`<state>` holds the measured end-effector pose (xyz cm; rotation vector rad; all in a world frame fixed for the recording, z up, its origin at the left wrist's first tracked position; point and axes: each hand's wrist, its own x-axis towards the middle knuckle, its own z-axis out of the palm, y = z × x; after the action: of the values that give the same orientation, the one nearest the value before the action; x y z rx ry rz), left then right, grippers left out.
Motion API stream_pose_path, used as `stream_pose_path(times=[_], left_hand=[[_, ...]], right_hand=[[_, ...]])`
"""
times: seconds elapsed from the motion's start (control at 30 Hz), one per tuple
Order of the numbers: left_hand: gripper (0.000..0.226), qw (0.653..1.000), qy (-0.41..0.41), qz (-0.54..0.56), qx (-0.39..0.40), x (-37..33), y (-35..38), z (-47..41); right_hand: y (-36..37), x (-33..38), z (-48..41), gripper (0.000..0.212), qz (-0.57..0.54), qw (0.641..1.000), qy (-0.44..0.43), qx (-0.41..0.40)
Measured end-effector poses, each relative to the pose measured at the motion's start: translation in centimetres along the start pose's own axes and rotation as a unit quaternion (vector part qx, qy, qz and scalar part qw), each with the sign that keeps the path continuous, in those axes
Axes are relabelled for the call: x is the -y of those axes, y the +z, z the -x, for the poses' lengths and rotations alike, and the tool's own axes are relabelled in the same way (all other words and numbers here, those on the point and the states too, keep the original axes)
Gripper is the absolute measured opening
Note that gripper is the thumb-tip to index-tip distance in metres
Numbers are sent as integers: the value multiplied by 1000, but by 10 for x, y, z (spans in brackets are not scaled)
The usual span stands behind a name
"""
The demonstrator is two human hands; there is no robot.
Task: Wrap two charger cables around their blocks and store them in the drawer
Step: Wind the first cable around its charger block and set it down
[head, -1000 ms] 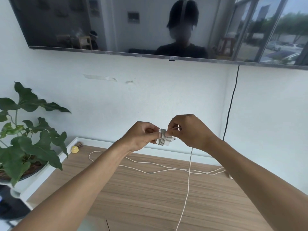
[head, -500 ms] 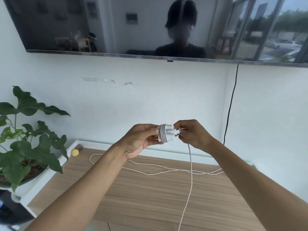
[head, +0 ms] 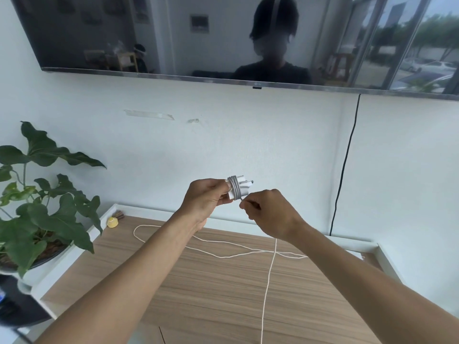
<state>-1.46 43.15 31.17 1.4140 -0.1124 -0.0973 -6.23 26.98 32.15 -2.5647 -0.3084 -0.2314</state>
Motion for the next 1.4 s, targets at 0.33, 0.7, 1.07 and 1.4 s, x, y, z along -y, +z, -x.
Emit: stream_pose_path(times=[0.33, 0.7, 1.07, 1.4], left_hand=[[9, 985, 21, -162, 60, 11, -1, 5], [18, 979, -25, -28, 198, -5, -6, 14], [30, 962, -66, 21, 266, 0, -19, 17], [22, 989, -46, 109, 86, -16, -10, 9]], right_hand=[[-41, 14, -9, 17, 209, 974, -76, 32], [-47, -11, -16, 15, -234, 970, 15, 60], [-21, -33, -10, 20, -336, 930, 47, 140], [15, -11, -5, 18, -328, 941, 62, -56]])
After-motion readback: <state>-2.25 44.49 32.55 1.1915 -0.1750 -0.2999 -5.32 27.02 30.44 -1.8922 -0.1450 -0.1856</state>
